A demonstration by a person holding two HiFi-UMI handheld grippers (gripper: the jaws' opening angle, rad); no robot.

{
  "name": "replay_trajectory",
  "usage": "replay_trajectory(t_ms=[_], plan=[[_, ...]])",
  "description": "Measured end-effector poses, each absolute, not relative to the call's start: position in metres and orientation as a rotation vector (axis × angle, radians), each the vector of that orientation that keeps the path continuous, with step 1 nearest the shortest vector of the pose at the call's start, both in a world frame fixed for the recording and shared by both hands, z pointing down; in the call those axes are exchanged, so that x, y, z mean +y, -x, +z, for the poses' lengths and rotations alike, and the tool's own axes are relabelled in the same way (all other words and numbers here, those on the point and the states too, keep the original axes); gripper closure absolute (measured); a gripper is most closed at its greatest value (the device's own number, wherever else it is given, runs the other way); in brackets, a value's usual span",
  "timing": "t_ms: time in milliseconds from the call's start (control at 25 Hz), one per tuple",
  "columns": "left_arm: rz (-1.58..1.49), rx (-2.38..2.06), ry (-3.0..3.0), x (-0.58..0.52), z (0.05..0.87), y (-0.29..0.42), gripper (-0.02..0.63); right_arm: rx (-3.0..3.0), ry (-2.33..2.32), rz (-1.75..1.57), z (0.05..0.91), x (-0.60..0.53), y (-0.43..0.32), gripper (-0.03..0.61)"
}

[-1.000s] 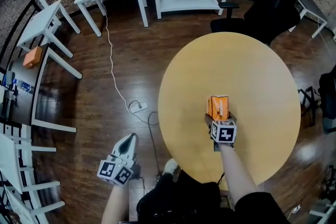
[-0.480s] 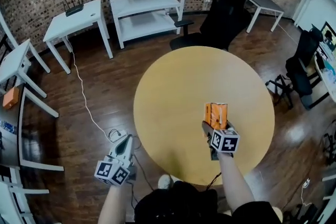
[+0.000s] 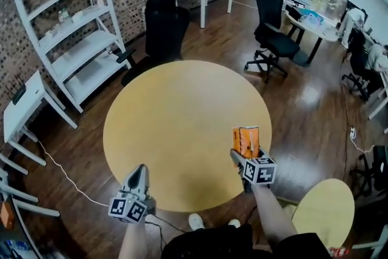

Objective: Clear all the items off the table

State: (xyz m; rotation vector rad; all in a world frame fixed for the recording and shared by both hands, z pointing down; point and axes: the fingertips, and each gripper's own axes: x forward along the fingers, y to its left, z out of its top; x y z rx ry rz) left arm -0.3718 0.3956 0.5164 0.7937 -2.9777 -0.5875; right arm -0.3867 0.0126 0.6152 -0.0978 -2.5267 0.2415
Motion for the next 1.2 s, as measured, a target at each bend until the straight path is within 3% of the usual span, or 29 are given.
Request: replay_trajectory(t_ms=[160,320,640,1200], plan=[[-0.527,-2.870,-1.132,0.289,0.503,0.397,0.623,-2.576,-0.129,0.311,0.609,-0.077,0.331,0.137],[-0.423,-2.740,-1.470,0.164,0.486,0.379,0.623,-2.589,-0.351,0.328,0.598,-0.173,0.246,0.137],[-0.456,-2.434,-1.935,-0.039,0.468,0.278,0.623,-2.577,-0.765,0.400,0.574,-0.317,0.074,0.137],[-0.350,-1.951,-2.399,-0.238,0.474,0.118,0.623,-2.419,-1.180,0.593,0.604,-0.399,-0.158,0.136]])
